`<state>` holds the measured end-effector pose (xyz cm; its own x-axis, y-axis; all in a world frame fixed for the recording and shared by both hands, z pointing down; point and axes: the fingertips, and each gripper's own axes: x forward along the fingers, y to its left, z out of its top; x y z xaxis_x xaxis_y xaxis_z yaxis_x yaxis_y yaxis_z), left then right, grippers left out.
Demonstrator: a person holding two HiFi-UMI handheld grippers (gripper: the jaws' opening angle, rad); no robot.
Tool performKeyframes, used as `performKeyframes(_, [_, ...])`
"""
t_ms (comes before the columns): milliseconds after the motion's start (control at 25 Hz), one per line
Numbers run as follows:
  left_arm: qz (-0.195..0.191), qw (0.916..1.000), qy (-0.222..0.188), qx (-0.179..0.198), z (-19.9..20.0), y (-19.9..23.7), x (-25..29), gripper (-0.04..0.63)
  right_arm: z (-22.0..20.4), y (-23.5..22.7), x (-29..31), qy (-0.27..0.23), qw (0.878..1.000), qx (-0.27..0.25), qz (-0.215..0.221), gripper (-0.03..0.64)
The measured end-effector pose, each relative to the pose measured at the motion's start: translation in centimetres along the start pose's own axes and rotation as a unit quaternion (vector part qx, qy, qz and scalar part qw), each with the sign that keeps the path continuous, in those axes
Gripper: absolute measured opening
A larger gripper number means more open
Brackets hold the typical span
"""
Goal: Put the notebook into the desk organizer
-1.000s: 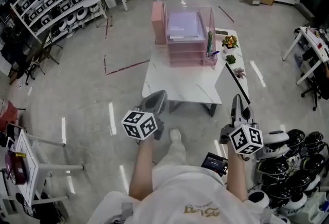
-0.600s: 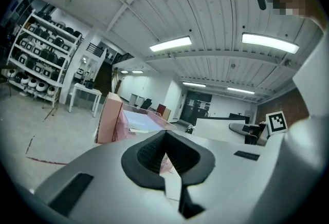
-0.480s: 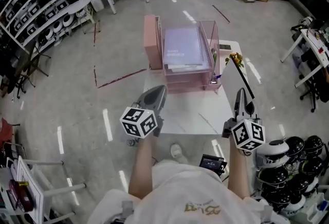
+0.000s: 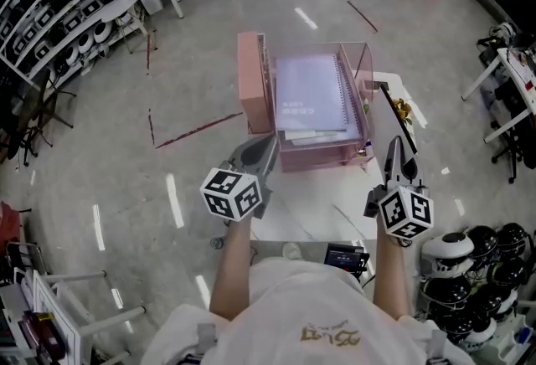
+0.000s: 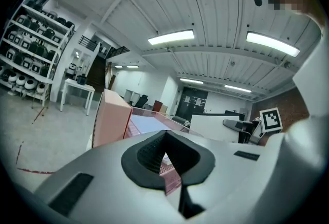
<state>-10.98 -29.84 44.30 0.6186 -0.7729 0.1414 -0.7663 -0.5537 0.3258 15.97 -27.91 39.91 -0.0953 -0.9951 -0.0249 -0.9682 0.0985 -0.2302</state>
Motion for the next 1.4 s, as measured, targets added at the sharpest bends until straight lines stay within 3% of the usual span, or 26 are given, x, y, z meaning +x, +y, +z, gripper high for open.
performKeyframes(480, [-0.011,0.9998,0.013,-0.006,-0.4,1.3,2.4,0.017,-0.5,2.1,2.9,-0.004,1.0,-0.019,0.009,0.018])
performKeyframes(1040, [0.01,0.9999,0.006,0.005,1.0,1.8,3.4,0.017,-0.2,4.1,6.4,-0.007,0.998,-0.03,0.047,0.018])
performKeyframes(1200, [0.014,0.9999,0.001,0.007,1.5,2.3,3.6,0.017,1.4,5.8,7.4,-0.034,0.995,-0.073,0.057,0.018])
performKeyframes(1400, [0.017,0.9998,0.001,0.006,1.3,2.6,4.2,0.017,1.1,9.6,8.2,-0.05,0.976,-0.194,0.082,0.018])
